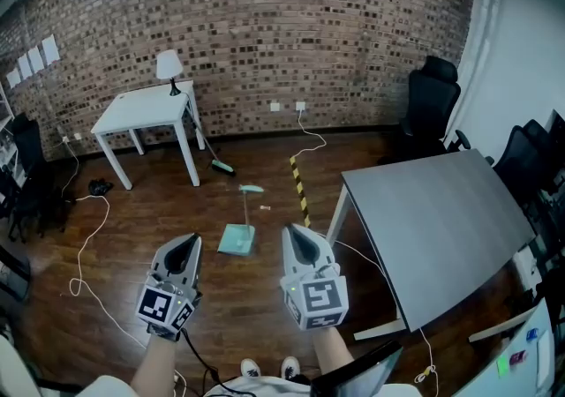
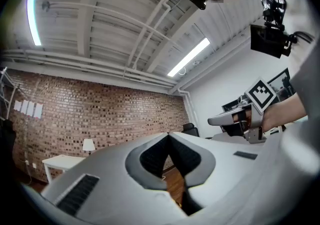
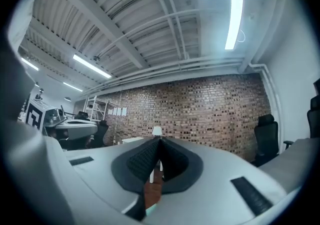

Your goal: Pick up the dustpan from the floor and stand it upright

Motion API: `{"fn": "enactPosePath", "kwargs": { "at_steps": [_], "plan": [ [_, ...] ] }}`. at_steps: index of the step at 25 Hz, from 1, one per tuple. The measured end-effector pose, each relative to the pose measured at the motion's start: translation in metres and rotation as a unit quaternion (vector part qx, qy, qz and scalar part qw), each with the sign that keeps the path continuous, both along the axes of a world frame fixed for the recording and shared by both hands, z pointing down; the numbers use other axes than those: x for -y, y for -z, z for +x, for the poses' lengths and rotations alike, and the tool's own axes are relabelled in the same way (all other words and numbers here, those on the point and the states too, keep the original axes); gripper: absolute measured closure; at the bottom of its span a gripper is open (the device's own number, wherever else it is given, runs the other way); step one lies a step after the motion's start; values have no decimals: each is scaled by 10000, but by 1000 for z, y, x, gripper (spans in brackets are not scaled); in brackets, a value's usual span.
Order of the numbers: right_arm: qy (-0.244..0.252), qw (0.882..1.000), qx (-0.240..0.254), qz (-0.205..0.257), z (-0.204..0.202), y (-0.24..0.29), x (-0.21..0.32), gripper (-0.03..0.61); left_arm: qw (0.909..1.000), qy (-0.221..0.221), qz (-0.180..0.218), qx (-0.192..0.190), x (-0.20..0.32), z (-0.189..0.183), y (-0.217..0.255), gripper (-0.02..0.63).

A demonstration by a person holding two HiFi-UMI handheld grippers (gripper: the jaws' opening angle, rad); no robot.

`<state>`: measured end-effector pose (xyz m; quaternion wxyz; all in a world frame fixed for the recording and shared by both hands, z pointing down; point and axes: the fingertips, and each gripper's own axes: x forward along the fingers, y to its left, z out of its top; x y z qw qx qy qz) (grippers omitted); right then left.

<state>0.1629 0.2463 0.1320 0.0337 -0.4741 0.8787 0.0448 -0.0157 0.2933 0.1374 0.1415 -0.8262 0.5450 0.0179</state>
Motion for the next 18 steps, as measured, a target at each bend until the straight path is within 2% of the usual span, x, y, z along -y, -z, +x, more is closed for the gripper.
{"fn": "enactPosePath", "kwargs": {
  "at_steps": [18],
  "plan": [
    [17,10000,-55,-14,5,1,0,603,10000,-38,37,-33,-2,7,4,603]
  ]
}}
